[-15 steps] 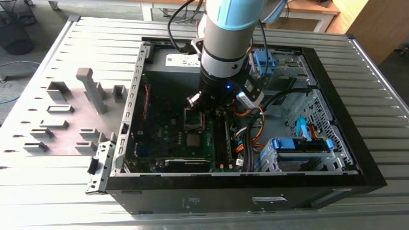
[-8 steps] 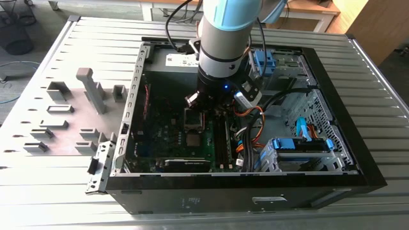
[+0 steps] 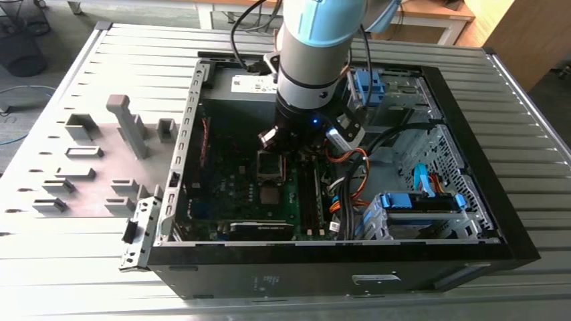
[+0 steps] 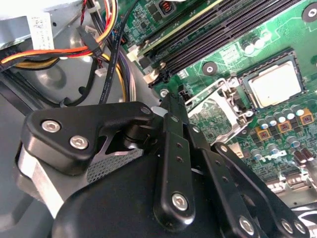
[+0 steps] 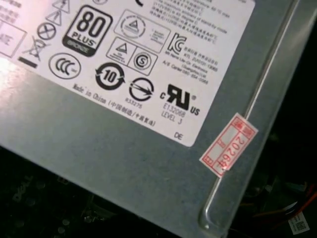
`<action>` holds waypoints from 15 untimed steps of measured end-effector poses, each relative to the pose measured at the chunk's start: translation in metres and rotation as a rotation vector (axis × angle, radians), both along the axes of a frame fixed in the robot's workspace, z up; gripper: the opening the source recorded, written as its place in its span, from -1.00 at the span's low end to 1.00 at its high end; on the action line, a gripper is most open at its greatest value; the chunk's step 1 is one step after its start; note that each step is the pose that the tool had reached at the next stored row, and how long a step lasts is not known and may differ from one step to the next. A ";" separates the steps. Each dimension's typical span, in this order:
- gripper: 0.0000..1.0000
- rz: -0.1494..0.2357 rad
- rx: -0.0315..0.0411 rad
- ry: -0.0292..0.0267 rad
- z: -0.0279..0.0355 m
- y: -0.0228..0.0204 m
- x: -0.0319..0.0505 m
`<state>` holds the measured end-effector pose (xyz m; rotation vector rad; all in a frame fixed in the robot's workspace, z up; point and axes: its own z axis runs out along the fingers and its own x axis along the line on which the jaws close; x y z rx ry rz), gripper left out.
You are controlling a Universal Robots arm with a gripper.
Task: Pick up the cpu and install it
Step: 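Close the cpu cover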
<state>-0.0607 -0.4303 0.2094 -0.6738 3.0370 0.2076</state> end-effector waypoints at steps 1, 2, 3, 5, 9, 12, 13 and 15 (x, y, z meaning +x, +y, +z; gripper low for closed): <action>-0.79 0.000 0.0002 0.0000 -0.0001 0.0000 -0.0004; -0.79 0.000 0.0003 0.0001 -0.0002 -0.0001 -0.0007; -0.79 0.000 0.0007 0.0001 -0.0004 -0.0001 -0.0010; -0.79 0.000 0.0016 0.0001 -0.0010 -0.0001 -0.0014; -0.79 0.000 0.0054 0.0001 -0.0016 0.0000 -0.0016; -0.79 0.000 0.0076 0.0000 -0.0018 -0.0001 -0.0015; -0.79 0.000 0.0083 -0.0001 -0.0022 -0.0001 -0.0015; -0.79 0.000 0.0083 0.0000 -0.0031 -0.0001 -0.0015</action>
